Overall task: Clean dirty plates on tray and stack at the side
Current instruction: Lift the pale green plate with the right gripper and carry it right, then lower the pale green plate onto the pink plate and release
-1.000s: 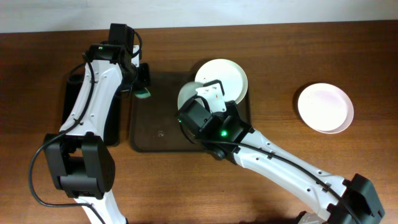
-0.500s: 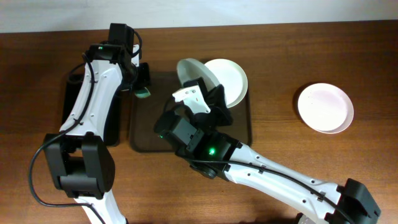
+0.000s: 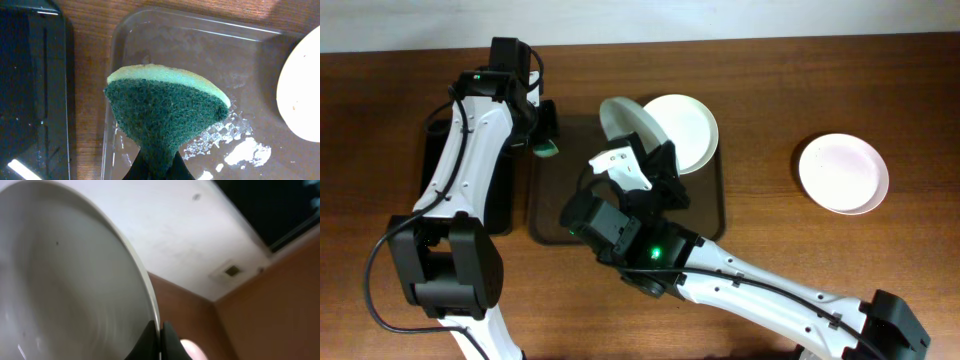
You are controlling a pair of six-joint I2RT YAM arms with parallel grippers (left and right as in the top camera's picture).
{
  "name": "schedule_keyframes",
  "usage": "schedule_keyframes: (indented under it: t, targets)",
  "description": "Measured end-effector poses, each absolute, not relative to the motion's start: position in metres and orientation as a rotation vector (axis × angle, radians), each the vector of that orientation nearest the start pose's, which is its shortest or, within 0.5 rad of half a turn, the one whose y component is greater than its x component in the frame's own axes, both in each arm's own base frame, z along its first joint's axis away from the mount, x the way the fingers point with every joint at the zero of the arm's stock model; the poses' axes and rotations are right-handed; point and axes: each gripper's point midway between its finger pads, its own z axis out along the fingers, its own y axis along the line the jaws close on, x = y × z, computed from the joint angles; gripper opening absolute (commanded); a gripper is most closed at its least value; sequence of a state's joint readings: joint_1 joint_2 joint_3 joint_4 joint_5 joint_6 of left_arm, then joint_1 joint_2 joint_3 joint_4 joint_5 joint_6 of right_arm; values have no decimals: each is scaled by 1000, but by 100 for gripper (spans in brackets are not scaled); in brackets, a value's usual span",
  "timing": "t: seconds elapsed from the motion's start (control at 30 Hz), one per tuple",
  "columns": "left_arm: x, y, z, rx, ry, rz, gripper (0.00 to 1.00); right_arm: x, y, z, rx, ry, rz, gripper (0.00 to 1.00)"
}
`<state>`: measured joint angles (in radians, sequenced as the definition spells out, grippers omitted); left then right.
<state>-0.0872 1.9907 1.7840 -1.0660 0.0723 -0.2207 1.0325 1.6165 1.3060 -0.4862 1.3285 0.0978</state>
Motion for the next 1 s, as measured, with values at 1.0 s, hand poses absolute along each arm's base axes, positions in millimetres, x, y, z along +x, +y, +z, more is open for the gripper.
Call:
schedule_keyframes:
  t: [1.0]
  targets:
    - [450,-52,129,-174,2842,-169,1,313,-219,129,1438,2337,1,4]
